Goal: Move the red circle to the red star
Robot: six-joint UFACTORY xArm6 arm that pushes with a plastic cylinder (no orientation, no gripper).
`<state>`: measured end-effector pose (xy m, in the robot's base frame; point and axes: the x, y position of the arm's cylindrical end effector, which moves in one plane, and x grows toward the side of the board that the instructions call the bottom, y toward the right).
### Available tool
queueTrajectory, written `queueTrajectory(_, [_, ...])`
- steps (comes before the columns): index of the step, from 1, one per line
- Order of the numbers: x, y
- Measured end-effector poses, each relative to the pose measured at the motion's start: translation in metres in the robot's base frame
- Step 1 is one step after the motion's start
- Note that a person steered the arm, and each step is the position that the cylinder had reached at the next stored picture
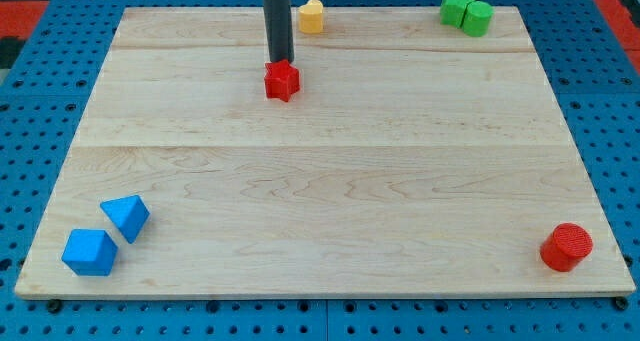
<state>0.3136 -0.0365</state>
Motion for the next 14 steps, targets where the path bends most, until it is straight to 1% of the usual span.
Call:
queueTrajectory(1, [0.046, -0.006])
queueTrajectory(2, [0.061, 0.010])
queueTrajectory(3, [0.068, 0.064])
queueTrajectory(4, [0.095, 0.150])
queueTrajectory(5, [0.123, 0.204])
queueTrajectory(6, [0.143, 0.283])
queueTrajectory(7, [0.185, 0.349])
queueTrajectory(8, [0.239, 0.382])
queueTrajectory(9, [0.300, 0.379])
queueTrajectory(10, [0.301, 0.362])
queueTrajectory(11, [0.294, 0.321])
queueTrajectory(12, [0.295, 0.261])
queueTrajectory(13, [0.262, 0.253])
queueTrajectory(14, [0.250, 0.279])
